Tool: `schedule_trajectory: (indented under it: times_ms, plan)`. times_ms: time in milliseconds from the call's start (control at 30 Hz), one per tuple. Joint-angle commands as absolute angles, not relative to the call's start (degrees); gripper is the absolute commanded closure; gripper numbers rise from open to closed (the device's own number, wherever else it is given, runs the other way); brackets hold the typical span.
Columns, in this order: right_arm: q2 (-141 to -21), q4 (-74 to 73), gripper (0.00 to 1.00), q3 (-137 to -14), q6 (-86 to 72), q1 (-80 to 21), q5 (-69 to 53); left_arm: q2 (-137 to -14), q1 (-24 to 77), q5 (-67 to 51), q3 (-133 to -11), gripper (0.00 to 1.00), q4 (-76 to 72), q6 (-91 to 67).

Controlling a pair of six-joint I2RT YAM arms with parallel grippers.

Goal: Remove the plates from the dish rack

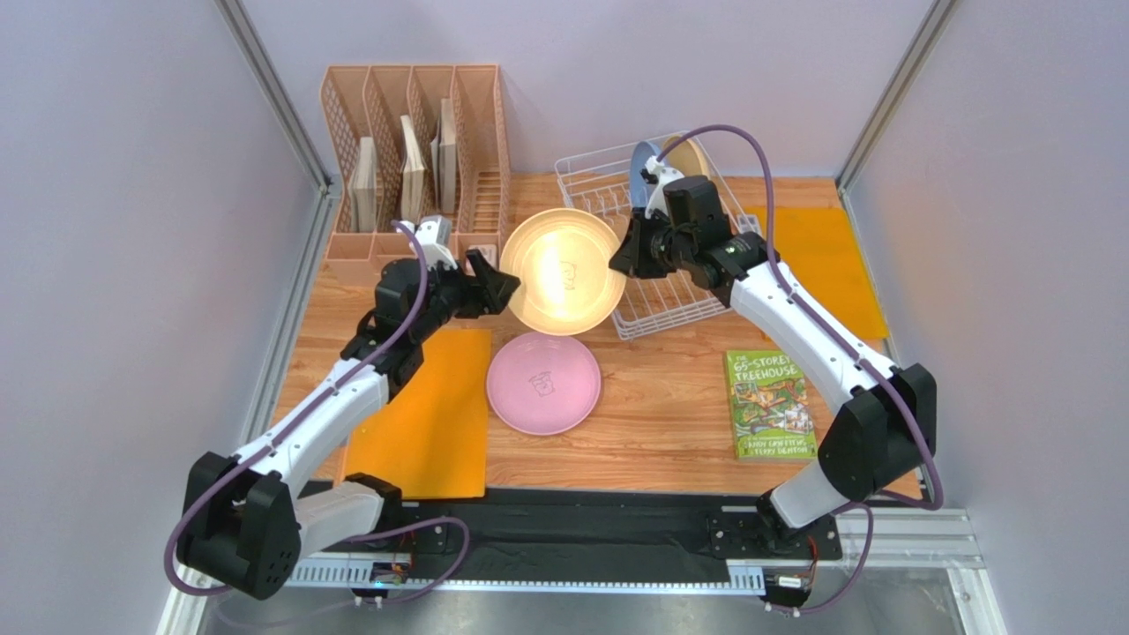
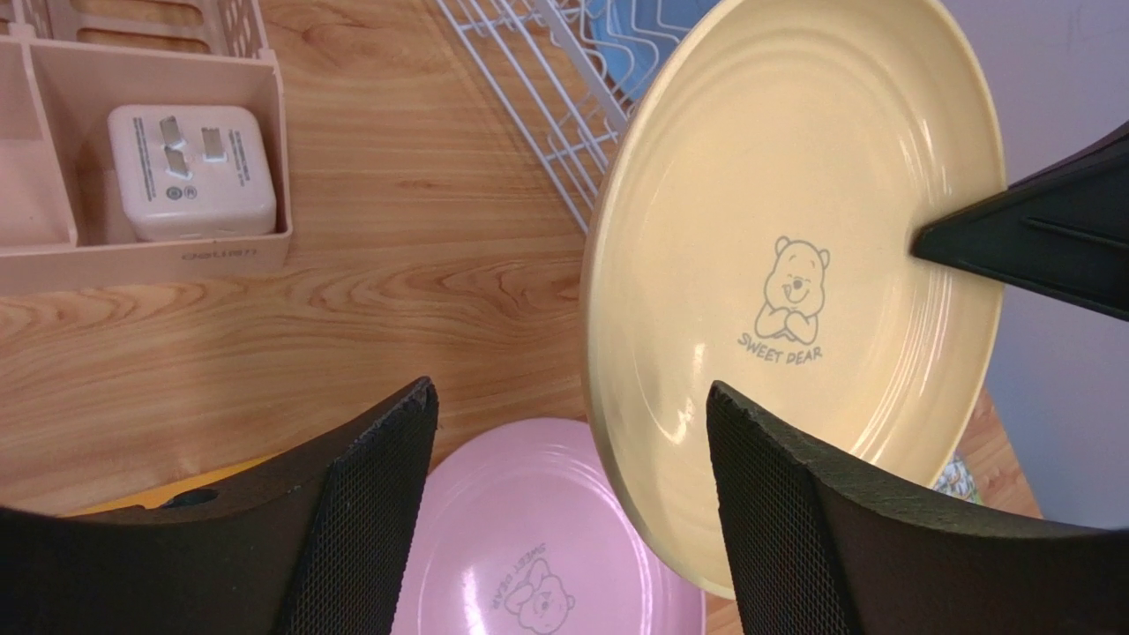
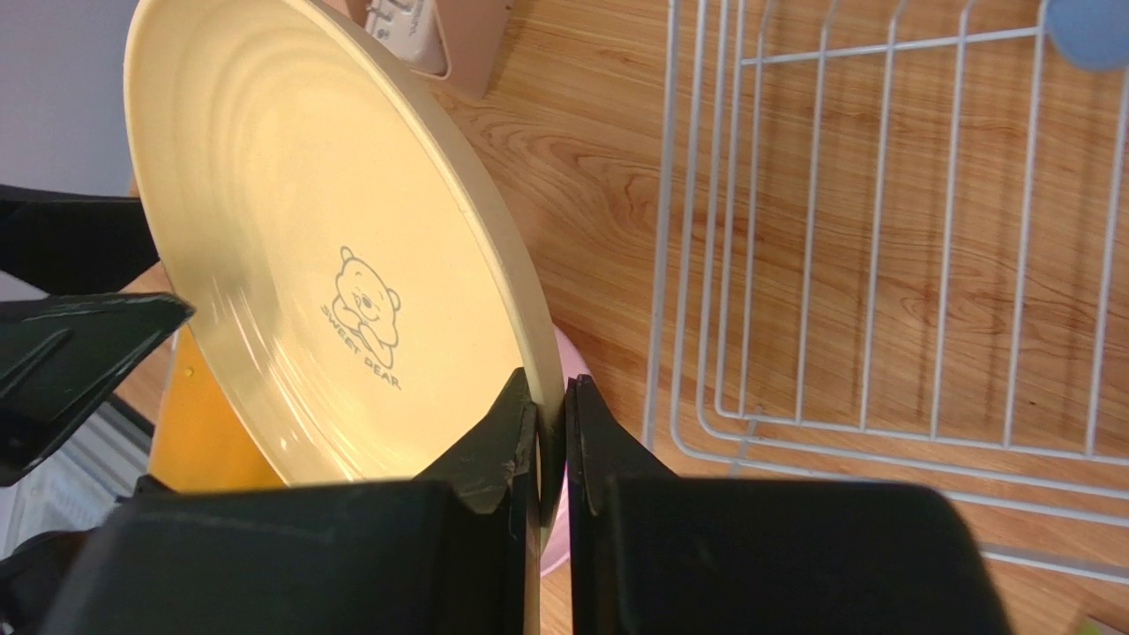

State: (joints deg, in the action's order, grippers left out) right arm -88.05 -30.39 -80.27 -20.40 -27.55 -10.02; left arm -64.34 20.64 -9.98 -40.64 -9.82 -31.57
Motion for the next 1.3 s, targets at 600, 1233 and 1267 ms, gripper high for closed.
schedule_trajectory:
  times_ms: [600,1233,1267]
  plan:
    - [-88.2,-26.6,0.27,-80.1,-23.5,-27.4,-16.5,-64.2,20.9,-9.7,-38.3,1.00,-11.4,-32.8]
    - [-98.4,-31.7,0.21,-97.8,-13.5,-22.9,20.1,-63.4,20.9,-9.7,-29.6,1.00,-1.8,-34.9]
    - [-99.3,-31.1,0.22,-98.3,-12.0,-22.9,20.7,-63.5,20.9,-9.3,-29.5,1.00,-1.8,-34.9]
